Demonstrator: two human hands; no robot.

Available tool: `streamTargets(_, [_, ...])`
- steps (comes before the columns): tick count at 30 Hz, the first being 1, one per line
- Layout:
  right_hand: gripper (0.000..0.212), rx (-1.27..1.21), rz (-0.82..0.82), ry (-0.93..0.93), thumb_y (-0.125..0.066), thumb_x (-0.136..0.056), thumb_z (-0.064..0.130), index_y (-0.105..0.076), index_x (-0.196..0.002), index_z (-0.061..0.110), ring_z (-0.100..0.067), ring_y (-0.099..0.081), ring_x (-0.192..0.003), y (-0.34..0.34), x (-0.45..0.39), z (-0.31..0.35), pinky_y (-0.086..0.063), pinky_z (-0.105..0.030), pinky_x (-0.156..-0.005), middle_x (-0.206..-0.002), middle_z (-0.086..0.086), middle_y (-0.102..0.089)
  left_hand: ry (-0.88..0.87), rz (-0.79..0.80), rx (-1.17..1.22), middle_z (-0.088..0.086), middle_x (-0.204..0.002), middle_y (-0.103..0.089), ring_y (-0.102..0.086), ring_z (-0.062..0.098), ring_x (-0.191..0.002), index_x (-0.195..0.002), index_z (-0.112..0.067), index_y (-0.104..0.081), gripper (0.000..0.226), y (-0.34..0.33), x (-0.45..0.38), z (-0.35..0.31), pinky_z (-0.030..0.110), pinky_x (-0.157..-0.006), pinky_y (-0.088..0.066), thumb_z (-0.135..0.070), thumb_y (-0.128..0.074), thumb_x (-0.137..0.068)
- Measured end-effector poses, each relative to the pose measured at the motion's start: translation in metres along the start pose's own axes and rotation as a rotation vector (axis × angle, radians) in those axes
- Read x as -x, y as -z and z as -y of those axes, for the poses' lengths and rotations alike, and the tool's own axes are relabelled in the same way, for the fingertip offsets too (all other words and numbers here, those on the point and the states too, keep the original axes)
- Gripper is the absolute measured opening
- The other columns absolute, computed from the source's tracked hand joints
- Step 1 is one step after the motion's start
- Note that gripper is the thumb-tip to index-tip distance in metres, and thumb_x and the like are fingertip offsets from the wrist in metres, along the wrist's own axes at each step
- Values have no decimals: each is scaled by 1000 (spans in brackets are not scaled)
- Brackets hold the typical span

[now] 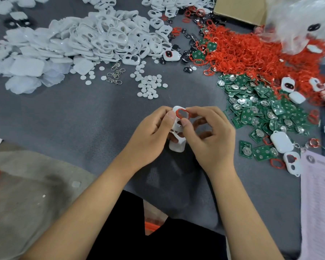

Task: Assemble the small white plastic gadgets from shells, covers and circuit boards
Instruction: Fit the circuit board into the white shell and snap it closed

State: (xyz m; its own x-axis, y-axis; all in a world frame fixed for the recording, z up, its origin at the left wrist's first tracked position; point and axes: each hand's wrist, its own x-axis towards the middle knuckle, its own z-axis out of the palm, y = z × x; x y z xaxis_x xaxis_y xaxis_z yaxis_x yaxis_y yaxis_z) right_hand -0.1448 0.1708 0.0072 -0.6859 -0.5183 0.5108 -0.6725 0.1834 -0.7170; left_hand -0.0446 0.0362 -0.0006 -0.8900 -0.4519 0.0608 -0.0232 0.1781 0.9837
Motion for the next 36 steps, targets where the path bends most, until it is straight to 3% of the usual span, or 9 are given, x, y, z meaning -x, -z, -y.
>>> streamTargets(5, [14, -62, 32, -29, -79, -90, 14, -77, -104, 16, -9, -67, -85, 0, 0, -2, -46, -14, -75, -96, 2, -71, -23, -11, 1, -4, -94, -75, -73, 9, -83, -110, -15, -67, 25, -1, 0, -1, 22, -75, -57, -34, -49, -110])
streamTargets(8, [14, -108, 41, -44, -79, -90, 19, -77, -104, 20, -11, -69, -84, 1, 0, -4, -52, -22, -74, -95, 5, -71, -33, -22, -27, -2, -94, -75, -73, 10, -84, -110, -17, -68, 24, -1, -1, -1, 23, -76, -58, -31, -49, -110])
streamTargets(13, [13, -240, 74, -156, -81, -89, 25, -77, -101, 29, -23, -72, -81, 1, 2, -10, -59, -52, -61, -95, 10, -70, -59, -44, -94, 0, -90, -75, -72, 19, -81, -105, -25, -69, 20, 0, -1, -1, 40, -76, -58, -31, -51, -110])
streamTargets(17, [16, -275, 78, -200, -83, -87, 21, -78, -100, 29, -21, -71, -78, 2, 3, -14, -58, -46, -52, -94, 6, -71, -76, -30, -109, -3, -88, -75, -71, 8, -72, -107, -19, -70, 21, 1, -1, 1, 26, -66, -55, -28, -52, -109])
streamTargets(20, [17, -255, 73, -195, -82, -88, 22, -79, -103, 27, -20, -71, -77, 1, 4, -13, -59, -46, -57, -94, 9, -72, -74, -32, -110, -2, -87, -74, -71, 7, -68, -107, -14, -69, 23, 1, -1, 0, 16, -64, -50, -26, -51, -110])
streamTargets(23, [17, -298, 87, -216, -79, -91, 20, -79, -107, 26, -17, -71, -70, 2, 3, -8, -58, -37, -53, -94, 5, -73, -64, -43, -66, 3, -86, -74, -69, 7, -64, -107, -14, -69, 24, 0, 0, -2, 17, -63, -51, -25, -48, -111])
streamTargets(27, [20, -618, 160, -468, -70, -99, 18, -73, -119, 18, -15, -64, -62, -3, -1, 4, -51, -29, -42, -88, -5, -72, -45, -73, 0, 0, -80, -70, -65, 8, -60, -113, -10, -68, 29, -1, 2, -4, 21, -60, -51, -28, -45, -112])
streamTargets(32, [17, -919, 304, -676, -70, -87, 32, -80, -96, 20, -7, -50, -51, 1, -7, 7, -41, -18, -40, -61, 2, -57, -59, -72, -3, -14, -78, -67, -62, 4, -61, -111, -19, -66, 25, -4, 4, -3, 17, -57, -48, -29, -43, -112])
streamTargets(36, [18, -1011, 312, -755, -67, -86, 30, -78, -88, 16, -3, -44, -48, 2, -8, 6, -37, -16, -39, -64, -1, -47, -95, -40, -9, -11, -82, -68, -62, 2, -65, -110, -32, -65, 21, -5, 6, -2, 18, -60, -49, -38, -45, -110])
